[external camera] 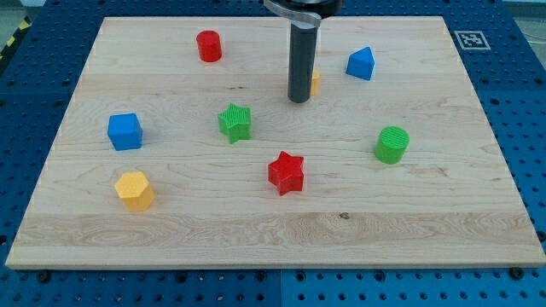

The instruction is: Move your arm close to the left side of the green star

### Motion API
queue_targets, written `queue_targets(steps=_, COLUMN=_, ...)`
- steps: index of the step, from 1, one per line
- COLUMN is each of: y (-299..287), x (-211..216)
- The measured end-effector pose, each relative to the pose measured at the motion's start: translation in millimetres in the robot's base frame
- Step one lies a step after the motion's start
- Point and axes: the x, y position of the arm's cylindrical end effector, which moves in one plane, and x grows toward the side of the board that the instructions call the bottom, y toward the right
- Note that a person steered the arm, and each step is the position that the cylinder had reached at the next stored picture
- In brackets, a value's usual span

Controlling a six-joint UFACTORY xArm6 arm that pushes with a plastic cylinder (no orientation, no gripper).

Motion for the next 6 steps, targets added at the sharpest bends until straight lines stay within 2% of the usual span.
queue_targets(steps=3, y=-105, x=-18)
queue_targets(steps=5, y=-131, x=3)
queue_targets(steps=6, y=-131, x=31)
